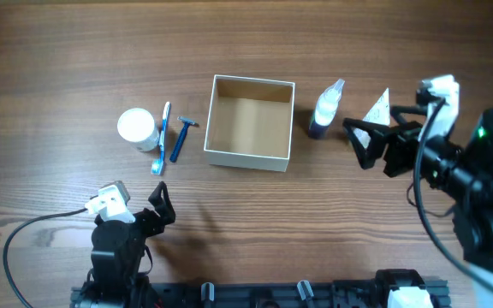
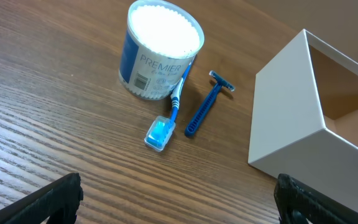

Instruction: Pack container

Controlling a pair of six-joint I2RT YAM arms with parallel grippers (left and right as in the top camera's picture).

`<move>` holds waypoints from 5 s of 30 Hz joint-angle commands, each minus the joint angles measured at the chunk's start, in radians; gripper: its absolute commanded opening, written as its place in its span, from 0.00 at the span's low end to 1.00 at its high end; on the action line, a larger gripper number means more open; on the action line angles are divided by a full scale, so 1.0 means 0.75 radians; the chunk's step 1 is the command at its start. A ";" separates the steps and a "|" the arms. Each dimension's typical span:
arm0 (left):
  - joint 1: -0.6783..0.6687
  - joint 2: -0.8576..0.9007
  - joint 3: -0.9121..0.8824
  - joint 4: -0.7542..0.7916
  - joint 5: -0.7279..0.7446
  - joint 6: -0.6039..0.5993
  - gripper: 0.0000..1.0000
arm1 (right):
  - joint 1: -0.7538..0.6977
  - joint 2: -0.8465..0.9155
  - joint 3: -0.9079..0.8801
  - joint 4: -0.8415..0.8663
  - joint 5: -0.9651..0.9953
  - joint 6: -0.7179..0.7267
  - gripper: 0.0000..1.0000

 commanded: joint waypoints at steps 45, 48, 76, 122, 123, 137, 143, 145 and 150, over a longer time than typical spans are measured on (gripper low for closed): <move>0.010 -0.010 -0.002 0.005 0.016 -0.003 1.00 | 0.339 1.065 0.262 -0.003 0.810 0.454 0.86; 0.010 -0.010 -0.002 0.005 0.016 -0.003 1.00 | 0.339 1.067 0.262 0.002 0.848 0.464 0.86; 0.010 -0.010 -0.002 0.005 0.016 -0.003 1.00 | 0.343 1.136 0.262 0.041 0.822 0.457 0.59; 0.010 -0.010 -0.002 0.005 0.016 -0.003 1.00 | 0.365 1.176 0.238 0.023 0.923 0.424 0.40; 0.010 -0.010 -0.002 0.005 0.016 -0.003 1.00 | 0.365 1.176 0.238 0.016 0.923 0.424 0.39; 0.010 -0.010 -0.002 0.005 0.016 -0.003 1.00 | 0.400 1.023 0.510 -0.263 0.891 0.387 0.34; 0.010 -0.010 -0.002 0.005 0.016 -0.003 1.00 | 0.548 0.885 0.609 -0.280 0.892 0.319 0.33; 0.010 -0.010 -0.002 0.005 0.016 -0.003 1.00 | 0.606 0.853 0.611 -0.262 0.903 0.320 0.33; 0.010 -0.010 -0.002 0.005 0.016 -0.003 1.00 | 0.742 0.849 0.610 -0.202 0.918 0.320 0.30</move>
